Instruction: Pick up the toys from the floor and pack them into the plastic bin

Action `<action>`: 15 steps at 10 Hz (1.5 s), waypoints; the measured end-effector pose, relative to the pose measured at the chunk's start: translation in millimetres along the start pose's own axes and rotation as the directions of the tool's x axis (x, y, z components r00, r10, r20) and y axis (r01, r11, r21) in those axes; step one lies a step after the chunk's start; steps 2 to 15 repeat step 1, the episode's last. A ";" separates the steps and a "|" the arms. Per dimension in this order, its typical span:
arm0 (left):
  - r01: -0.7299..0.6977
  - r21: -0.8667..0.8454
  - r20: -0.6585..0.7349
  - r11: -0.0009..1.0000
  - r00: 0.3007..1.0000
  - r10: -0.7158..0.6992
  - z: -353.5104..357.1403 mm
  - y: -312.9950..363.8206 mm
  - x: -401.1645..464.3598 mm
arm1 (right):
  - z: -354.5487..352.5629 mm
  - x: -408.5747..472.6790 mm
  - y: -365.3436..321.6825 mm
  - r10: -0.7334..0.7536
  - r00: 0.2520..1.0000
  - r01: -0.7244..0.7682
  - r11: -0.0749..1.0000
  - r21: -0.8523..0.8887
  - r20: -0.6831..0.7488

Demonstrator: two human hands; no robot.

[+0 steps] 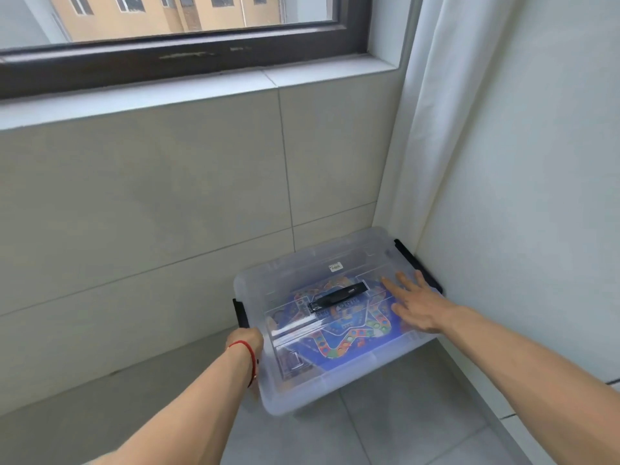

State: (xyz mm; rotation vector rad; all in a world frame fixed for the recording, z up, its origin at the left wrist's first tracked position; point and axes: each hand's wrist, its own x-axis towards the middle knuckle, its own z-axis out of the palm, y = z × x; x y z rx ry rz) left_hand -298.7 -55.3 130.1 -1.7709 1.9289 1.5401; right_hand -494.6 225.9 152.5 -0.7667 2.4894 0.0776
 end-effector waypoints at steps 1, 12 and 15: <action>-0.062 0.040 -0.080 0.997 0.995 0.065 -11.0 4.5 -6.1 | -16.6 -7.9 -16.4 -0.087 0.984 0.087 0.996 -0.009 -0.157; -0.062 0.040 -0.080 0.997 0.995 0.065 -11.0 4.5 -6.1 | -16.6 -7.9 -16.4 -0.087 0.984 0.087 0.996 -0.009 -0.157; -0.062 0.040 -0.080 0.997 0.995 0.065 -11.0 4.5 -6.1 | -16.6 -7.9 -16.4 -0.087 0.984 0.087 0.996 -0.009 -0.157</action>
